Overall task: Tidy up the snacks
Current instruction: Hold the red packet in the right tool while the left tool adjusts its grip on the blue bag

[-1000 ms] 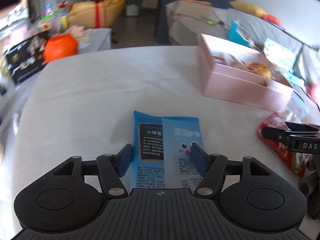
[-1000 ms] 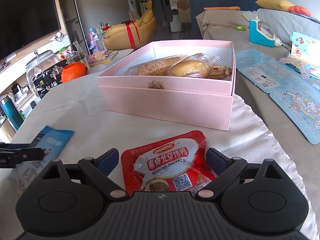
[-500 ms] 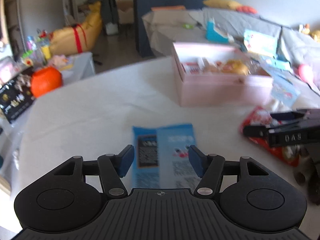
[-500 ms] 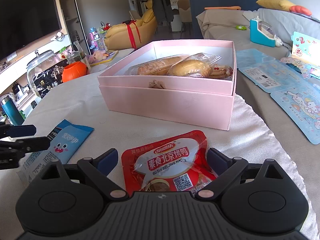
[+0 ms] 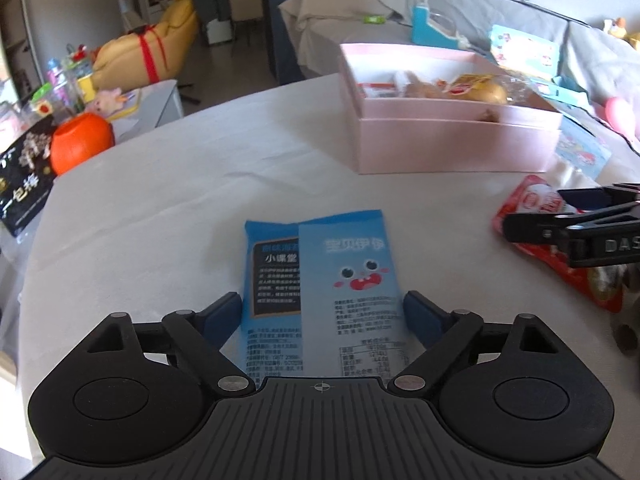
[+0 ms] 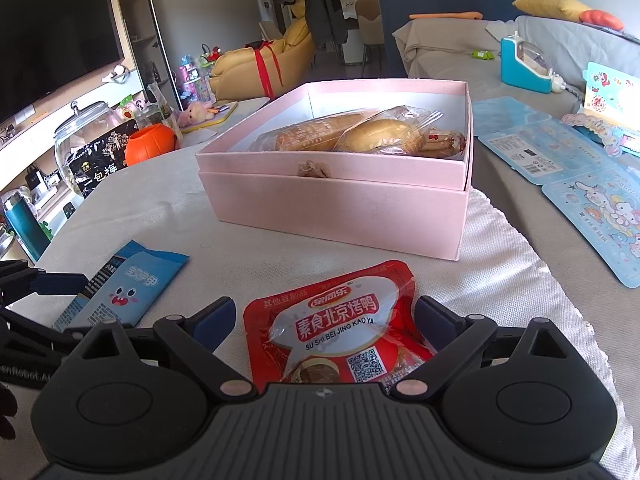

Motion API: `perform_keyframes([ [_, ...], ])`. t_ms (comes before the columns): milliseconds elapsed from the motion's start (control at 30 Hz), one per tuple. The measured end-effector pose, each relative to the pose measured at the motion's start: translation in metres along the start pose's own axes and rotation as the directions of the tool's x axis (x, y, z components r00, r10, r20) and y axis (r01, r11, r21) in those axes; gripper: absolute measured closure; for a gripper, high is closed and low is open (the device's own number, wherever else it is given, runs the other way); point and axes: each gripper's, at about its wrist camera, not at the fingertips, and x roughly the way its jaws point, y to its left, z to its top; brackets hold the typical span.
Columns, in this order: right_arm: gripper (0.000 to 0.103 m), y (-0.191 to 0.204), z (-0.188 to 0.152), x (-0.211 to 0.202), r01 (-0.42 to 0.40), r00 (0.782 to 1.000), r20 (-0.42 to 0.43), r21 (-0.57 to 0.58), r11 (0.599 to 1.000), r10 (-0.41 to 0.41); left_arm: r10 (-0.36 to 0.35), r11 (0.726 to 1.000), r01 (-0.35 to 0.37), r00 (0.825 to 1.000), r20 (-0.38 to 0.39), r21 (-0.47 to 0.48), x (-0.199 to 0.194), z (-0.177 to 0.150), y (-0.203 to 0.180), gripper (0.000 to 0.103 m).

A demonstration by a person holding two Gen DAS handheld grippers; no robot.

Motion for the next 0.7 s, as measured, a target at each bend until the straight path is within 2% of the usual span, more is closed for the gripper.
perform_keyframes([
  [100, 0.006, 0.0, 0.0, 0.0, 0.0, 1.0, -0.001, -0.001, 1.0, 0.0, -0.019, 0.999, 0.019, 1.0, 0.003, -0.036, 0.004, 0.0, 0.01, 0.009],
  [167, 0.001, 0.002, 0.001, 0.002, -0.004, 1.0, -0.012, -0.015, 1.0, 0.004, -0.031, 0.998, 0.031, 1.0, 0.002, -0.047, 0.005, 0.002, 0.013, 0.009],
  [267, 0.0, 0.009, 0.004, 0.007, -0.006, 0.999, -0.052, -0.078, 0.997, 0.002, -0.034, 0.998, 0.034, 0.999, 0.003, -0.051, 0.006, 0.001, 0.013, 0.008],
  [333, 0.0, 0.016, 0.005, 0.01, 0.006, 0.997, -0.079, -0.131, 0.991, -0.016, -0.028, 0.999, 0.029, 0.999, 0.028, -0.046, 0.004, -0.003, 0.012, 0.008],
  [400, 0.0, 0.025, 0.006, 0.013, 0.021, 0.994, -0.101, -0.204, 0.979, -0.043, -0.015, 0.998, 0.018, 0.998, 0.057, -0.054, 0.002, -0.007, 0.012, 0.013],
  [500, 0.006, 0.025, 0.016, 0.011, -0.016, 0.987, -0.159, -0.192, 0.981, -0.015, -0.009, 0.996, 0.018, 0.995, 0.097, -0.091, 0.0, -0.013, 0.019, 0.013],
  [633, 0.006, 0.023, 0.019, -0.026, -0.042, 0.995, -0.101, -0.222, 0.974, 0.02, -0.013, 0.995, 0.024, 0.994, 0.111, -0.095, -0.001, -0.014, 0.02, 0.013],
  [700, 0.006, 0.022, 0.014, -0.036, -0.052, 0.994, -0.102, -0.239, 0.97, 0.028, 0.001, 0.997, 0.008, 0.994, 0.11, -0.076, 0.0, -0.015, 0.017, 0.012],
])
